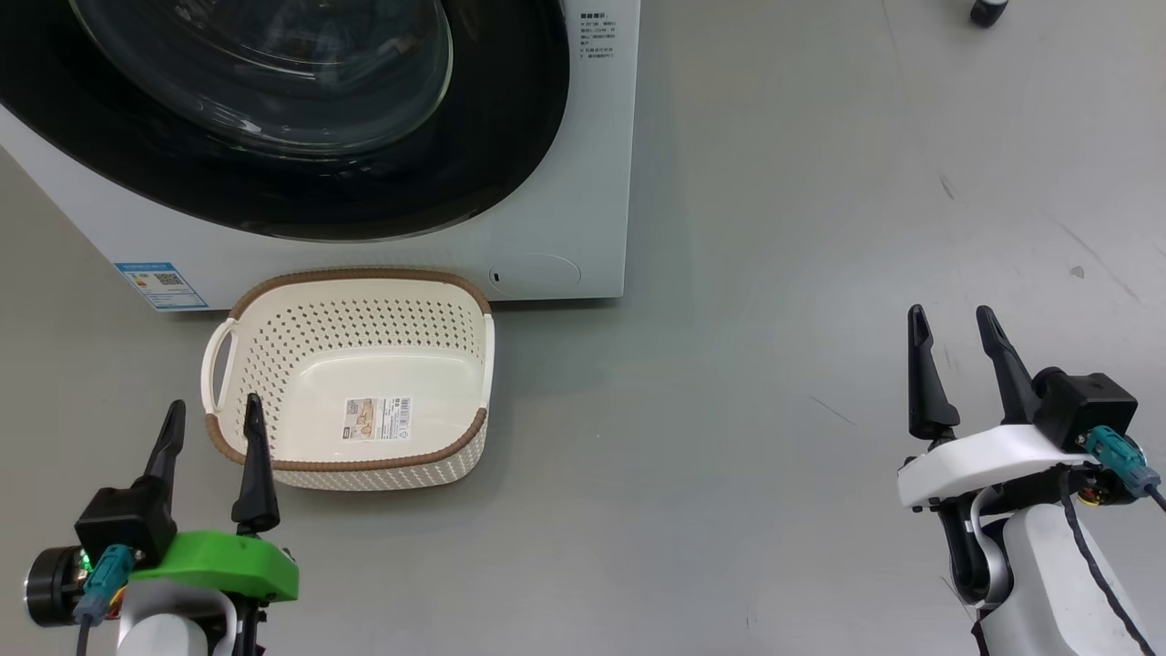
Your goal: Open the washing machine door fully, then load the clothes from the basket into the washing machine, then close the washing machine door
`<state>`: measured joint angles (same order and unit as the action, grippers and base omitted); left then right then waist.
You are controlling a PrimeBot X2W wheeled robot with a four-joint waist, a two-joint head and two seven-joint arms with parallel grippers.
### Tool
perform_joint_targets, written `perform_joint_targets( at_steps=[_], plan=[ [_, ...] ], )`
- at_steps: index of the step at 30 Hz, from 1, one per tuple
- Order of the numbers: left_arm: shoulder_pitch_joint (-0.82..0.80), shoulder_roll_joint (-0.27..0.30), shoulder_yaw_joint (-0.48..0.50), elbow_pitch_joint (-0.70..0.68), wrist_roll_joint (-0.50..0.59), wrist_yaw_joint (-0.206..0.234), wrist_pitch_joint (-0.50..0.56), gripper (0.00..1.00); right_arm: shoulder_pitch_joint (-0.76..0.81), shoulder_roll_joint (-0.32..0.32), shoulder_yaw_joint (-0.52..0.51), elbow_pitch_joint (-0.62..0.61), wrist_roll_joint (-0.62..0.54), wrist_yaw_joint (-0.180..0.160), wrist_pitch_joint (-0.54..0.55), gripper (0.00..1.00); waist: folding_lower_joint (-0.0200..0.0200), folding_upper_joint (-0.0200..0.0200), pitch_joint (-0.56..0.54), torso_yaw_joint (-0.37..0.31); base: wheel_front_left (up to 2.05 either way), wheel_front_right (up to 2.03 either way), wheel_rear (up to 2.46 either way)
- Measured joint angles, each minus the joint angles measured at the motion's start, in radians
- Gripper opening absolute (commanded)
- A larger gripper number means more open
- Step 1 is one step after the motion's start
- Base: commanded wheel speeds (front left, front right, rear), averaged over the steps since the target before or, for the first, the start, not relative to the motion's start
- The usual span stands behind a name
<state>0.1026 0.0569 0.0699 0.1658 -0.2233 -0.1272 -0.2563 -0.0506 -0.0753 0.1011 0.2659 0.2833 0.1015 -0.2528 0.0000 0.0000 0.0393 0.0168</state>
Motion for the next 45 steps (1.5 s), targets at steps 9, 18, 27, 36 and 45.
perform_joint_targets(
  at_steps=[9,18,27,36,45],
  plan=[
    [0.000,0.001,-0.006,-0.009,0.003,0.000,0.000,0.00,0.001,0.006,-0.005,0.001,-0.004,0.003,0.000,0.00,0.0000,0.0000,0.002,-0.002,0.00,0.00,0.00],
    [0.003,-0.030,-0.013,0.052,-0.017,0.000,0.009,0.00,0.039,0.021,-0.003,0.058,0.018,0.003,0.007,0.00,0.0000,0.0000,0.001,-0.002,0.00,0.00,0.00],
    [-0.001,-0.030,-0.004,0.067,-0.140,0.000,0.049,0.00,0.037,0.022,-0.035,0.064,0.137,0.003,0.046,0.00,0.0000,0.0000,-0.003,-0.004,0.00,0.00,0.00],
    [-0.006,-0.030,-0.004,0.077,-0.282,0.000,0.081,0.00,0.034,0.027,-0.054,0.064,0.272,0.003,0.083,0.00,0.0000,0.0000,-0.006,-0.005,0.00,0.00,0.00],
    [-0.026,-0.030,-0.003,0.080,-0.400,0.000,0.123,0.00,0.032,0.030,-0.075,0.063,0.384,0.003,0.116,0.00,0.0000,0.0000,-0.010,-0.006,0.00,0.00,0.00]
  ],
)
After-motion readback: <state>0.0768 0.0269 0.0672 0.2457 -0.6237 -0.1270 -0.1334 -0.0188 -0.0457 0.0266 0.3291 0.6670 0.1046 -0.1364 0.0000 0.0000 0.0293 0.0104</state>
